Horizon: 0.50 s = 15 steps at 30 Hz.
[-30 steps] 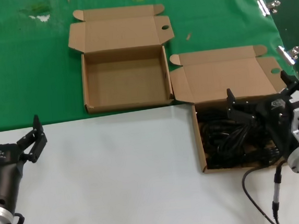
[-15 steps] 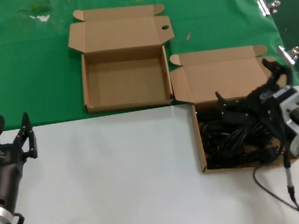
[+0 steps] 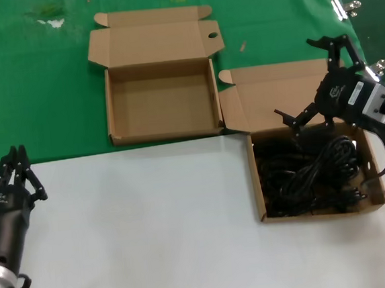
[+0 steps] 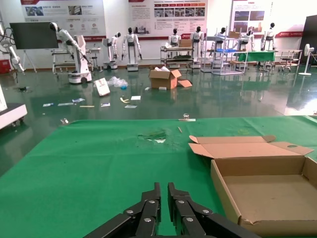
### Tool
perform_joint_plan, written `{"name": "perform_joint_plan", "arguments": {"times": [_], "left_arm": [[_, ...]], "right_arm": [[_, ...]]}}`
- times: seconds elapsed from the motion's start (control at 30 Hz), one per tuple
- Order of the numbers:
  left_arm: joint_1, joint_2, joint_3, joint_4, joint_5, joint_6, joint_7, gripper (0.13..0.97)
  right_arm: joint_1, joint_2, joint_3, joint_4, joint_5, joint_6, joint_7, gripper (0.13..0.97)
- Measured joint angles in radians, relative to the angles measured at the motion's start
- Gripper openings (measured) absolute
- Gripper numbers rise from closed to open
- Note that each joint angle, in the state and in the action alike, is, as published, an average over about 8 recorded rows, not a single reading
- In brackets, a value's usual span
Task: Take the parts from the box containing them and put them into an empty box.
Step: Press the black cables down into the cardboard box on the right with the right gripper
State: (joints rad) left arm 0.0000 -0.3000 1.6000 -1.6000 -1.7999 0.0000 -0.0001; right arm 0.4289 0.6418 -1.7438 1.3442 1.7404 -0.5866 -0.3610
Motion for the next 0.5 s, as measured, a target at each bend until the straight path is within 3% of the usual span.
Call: {"name": "perform_joint_plan", "arguments": {"times": [0.5], "left_arm": [[0.000, 0.000, 0.000, 0.000, 0.000, 0.000, 0.000, 0.142]], "right_arm": [[0.335, 0.074, -0.137, -0.321, -0.015, -0.497, -0.360, 0.966]]}}
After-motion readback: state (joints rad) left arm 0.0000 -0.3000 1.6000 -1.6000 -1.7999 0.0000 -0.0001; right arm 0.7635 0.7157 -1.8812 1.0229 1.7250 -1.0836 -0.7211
